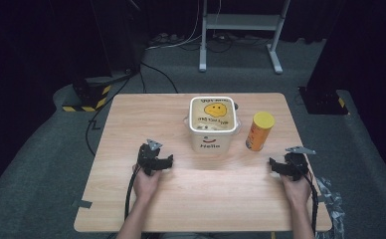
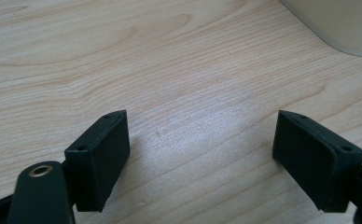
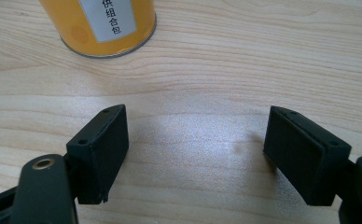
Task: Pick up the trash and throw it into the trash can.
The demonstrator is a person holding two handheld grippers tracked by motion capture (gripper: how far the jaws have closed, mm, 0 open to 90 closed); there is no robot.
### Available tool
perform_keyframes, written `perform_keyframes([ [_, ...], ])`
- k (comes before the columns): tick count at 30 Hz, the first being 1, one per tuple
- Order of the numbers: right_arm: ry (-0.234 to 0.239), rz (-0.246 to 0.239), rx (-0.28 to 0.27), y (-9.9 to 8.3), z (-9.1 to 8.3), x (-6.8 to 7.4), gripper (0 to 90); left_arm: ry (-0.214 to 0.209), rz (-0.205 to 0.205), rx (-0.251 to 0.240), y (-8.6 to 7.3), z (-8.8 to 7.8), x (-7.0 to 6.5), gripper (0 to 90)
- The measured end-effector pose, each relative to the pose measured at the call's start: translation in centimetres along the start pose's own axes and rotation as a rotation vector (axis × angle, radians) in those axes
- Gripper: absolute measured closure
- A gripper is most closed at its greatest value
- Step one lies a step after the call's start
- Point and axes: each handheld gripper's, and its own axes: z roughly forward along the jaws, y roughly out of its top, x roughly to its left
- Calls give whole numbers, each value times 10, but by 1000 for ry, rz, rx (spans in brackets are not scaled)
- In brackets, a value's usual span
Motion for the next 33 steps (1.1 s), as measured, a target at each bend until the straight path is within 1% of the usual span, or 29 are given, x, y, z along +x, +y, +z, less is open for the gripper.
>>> perform_keyframes([
  [5, -2, 1, -1, 0, 0, 0, 221, 0, -1, 0, 0, 0, 0, 190],
  [6, 10, 1, 18, 0, -2, 0, 220, 0, 0, 0, 0, 0, 0, 190],
  [9, 8, 3, 14, 0, -1, 0, 220, 0, 0, 0, 0, 0, 0, 190],
  [10, 2, 4, 1, 0, 0, 0, 220, 0, -1, 0, 0, 0, 0, 190],
  [11, 4, 14, 7, 0, 0, 0, 219, 0, -1, 0, 0, 0, 0, 190],
  [15, 2, 7, 3, 0, 0, 0, 219, -1, 0, -1, 0, 0, 0, 190],
  [16, 1, 5, 5, 0, 0, 0, 219, -2, 3, 1, 0, 0, 0, 190],
  [17, 7, 6, 18, 0, -1, 0, 219, -2, 3, 1, 0, 0, 0, 190],
  [18, -7, 11, -2, 0, 0, 1, 217, -2, 3, 1, 0, 0, 0, 190],
  [20, -12, 17, 2, 0, 0, 1, 214, -2, 3, 1, 0, 0, 0, 190],
  [21, -19, 12, -5, 0, 0, 1, 207, -2, 4, 1, 0, 0, 0, 190],
  [22, -15, 9, -6, 0, 0, 0, 197, -2, 3, 1, 0, 0, 0, 190],
  [23, -3, 18, 12, 0, -1, 1, 193, -2, 3, 1, 0, 0, 0, 190],
  [24, 2, 15, 20, 1, -2, 1, 193, -1, 3, 1, 0, 0, 0, 190],
  [27, 2, 10, 19, 1, -1, 1, 185, -2, 3, 1, 0, 0, 0, 190],
  [28, 0, 16, 12, 1, 0, 1, 178, -2, 3, 1, 0, 0, 0, 190],
  [30, -2, 10, 13, 1, -1, 1, 164, -1, 4, 4, 0, 0, 0, 190],
  [31, 6, 15, -32, 0, -3, 2, 163, -3, 5, 4, 0, 0, 0, 190],
  [32, 13, 35, -53, -1, -4, 2, 163, -4, 4, 0, 0, 0, 0, 190],
  [33, 34, 40, -53, -1, -7, 2, 161, -4, 4, 0, 0, 0, 0, 190],
])
